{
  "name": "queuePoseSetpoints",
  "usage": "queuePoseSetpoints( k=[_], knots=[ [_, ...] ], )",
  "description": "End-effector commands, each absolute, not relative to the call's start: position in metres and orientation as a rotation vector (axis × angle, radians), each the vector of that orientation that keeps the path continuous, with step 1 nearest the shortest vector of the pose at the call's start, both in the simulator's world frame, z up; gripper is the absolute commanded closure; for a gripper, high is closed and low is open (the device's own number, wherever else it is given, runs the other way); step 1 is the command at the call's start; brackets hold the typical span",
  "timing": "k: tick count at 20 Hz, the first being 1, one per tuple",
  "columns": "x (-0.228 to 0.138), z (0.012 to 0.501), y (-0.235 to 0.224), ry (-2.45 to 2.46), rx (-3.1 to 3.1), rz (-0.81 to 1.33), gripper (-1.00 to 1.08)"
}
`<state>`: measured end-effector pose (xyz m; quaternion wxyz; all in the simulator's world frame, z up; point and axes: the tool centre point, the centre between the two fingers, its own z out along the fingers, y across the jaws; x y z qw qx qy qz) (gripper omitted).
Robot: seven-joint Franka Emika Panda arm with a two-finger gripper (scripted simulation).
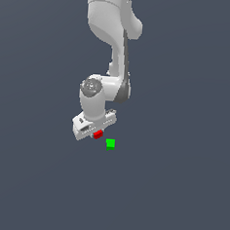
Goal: Stack the red cube on top of the green cube.
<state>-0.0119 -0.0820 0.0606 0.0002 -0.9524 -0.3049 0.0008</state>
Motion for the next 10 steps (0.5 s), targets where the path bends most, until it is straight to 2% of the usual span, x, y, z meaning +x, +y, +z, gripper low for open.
queuePoseSetpoints(
  k=[1,10],
  knots=[
    [-0.012,0.08,-0.082,-0.958,-2.992,0.0,1.08],
    [-0.011,0.119,-0.082,-0.959,-2.992,0.0,1.08]
  ],
)
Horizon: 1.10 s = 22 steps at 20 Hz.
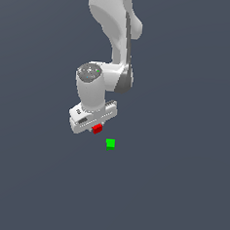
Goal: Stack the red cube on top of the green cube.
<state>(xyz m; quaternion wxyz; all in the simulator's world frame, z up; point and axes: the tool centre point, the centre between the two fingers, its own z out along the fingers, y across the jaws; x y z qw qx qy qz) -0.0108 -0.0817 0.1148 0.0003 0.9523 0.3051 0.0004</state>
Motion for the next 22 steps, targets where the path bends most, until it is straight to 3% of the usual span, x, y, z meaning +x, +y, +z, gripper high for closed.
queuePoseSetpoints(
  k=[1,8,22],
  knots=[
    [-0.011,0.12,-0.082,0.958,2.992,0.0,1.08],
    [-0.007,0.113,-0.075,0.958,2.991,0.001,1.08],
    [0.024,0.066,-0.016,0.958,2.992,0.0,1.08]
  ],
)
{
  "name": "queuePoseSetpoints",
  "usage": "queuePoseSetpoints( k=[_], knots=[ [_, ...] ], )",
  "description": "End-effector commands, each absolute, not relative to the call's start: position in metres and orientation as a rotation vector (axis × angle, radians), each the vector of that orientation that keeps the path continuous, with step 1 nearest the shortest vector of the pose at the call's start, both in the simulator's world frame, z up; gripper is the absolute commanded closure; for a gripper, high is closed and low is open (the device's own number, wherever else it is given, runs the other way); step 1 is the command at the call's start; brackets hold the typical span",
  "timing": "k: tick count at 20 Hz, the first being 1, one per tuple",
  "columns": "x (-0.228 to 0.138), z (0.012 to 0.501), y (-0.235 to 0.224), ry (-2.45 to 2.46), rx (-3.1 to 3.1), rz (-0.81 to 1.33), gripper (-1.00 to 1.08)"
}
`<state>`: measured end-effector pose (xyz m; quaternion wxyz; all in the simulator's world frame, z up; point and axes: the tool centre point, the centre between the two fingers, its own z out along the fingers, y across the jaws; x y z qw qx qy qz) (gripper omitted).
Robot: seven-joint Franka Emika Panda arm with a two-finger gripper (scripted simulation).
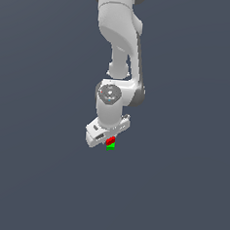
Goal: Stack the red cube on top of the green cube.
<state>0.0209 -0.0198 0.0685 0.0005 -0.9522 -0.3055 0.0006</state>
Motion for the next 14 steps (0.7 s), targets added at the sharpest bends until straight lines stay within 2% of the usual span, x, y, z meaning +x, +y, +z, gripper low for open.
queuePoseSetpoints(
  k=[1,4,5,14],
  knots=[
    [0.0249,0.0643,-0.0146,-0.958,-2.992,0.0,1.08],
    [0.0262,0.0627,-0.0126,-0.958,-2.992,0.0,1.08],
    [0.0262,0.0627,-0.0126,-0.958,-2.992,0.0,-0.92],
    [0.0262,0.0627,-0.0126,-0.958,-2.992,0.0,-0.92]
  ],
)
